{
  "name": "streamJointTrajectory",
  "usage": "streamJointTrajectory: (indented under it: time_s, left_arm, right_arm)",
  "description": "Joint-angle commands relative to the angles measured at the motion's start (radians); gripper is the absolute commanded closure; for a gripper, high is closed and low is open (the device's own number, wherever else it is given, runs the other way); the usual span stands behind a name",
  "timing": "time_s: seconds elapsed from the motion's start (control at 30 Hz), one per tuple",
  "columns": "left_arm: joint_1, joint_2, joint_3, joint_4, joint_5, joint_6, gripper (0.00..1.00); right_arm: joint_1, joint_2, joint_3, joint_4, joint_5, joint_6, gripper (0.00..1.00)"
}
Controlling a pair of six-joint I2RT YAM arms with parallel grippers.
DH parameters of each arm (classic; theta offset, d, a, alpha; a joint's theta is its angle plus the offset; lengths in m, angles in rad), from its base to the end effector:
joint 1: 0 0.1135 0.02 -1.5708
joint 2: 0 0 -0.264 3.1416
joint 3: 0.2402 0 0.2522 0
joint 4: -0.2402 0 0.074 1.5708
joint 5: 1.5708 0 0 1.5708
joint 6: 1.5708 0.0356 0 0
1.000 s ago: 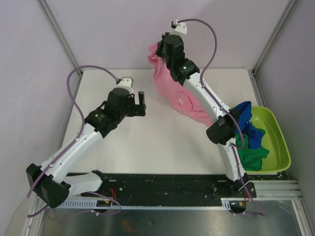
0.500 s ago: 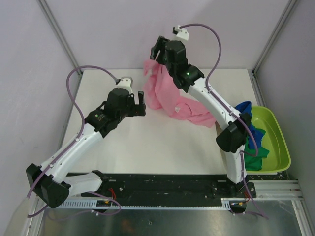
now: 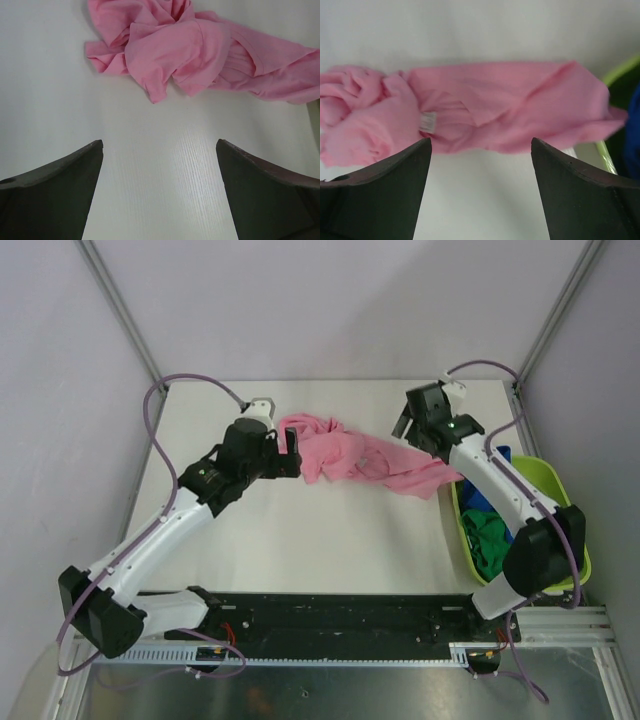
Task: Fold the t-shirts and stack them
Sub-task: Move the tshirt to the center of the board
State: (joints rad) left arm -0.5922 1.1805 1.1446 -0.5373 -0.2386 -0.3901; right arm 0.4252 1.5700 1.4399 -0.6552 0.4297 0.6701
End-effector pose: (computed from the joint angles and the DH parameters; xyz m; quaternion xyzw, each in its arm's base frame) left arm 0.2186 -0.1369 0.3499 0.0313 0.8732 -0.1319 0.4681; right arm 0.3210 0.1291 0.3300 0.1912 0.8859 0.0265 0.4218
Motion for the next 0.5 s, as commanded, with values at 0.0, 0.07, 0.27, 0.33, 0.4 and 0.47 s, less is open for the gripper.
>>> streamJointTrajectory:
  time_s: [0.0,0.07,0.27,0.33,0.4,0.47]
  left_arm:
    - [0.007,0.023,0.002,0.014,0.026,-0.018,0.01]
    - [0.008,0.029,0.000,0.014,0.030,-0.020,0.00]
    - [0.007,0.041,-0.002,0.015,0.032,-0.015,0.01]
    - [0.006,0.042,-0.004,0.016,0.030,-0.014,0.01]
    - [0.006,0.044,-0.005,0.017,0.031,-0.015,0.01]
    - [0.007,0.046,-0.005,0.015,0.034,-0.016,0.00]
  right_arm:
    - [0.026,-0.072,-0.106,-0.035,0.070,0.112,0.16]
    - [0.028,-0.087,-0.161,-0.032,0.088,0.158,0.17]
    - [0.031,-0.104,-0.270,-0.069,0.191,0.296,0.18]
    - [0.030,-0.105,-0.306,-0.061,0.215,0.330,0.18]
    - [0.022,-0.089,-0.332,-0.042,0.227,0.358,0.18]
    - [0.015,-0.070,-0.350,-0.016,0.242,0.376,0.19]
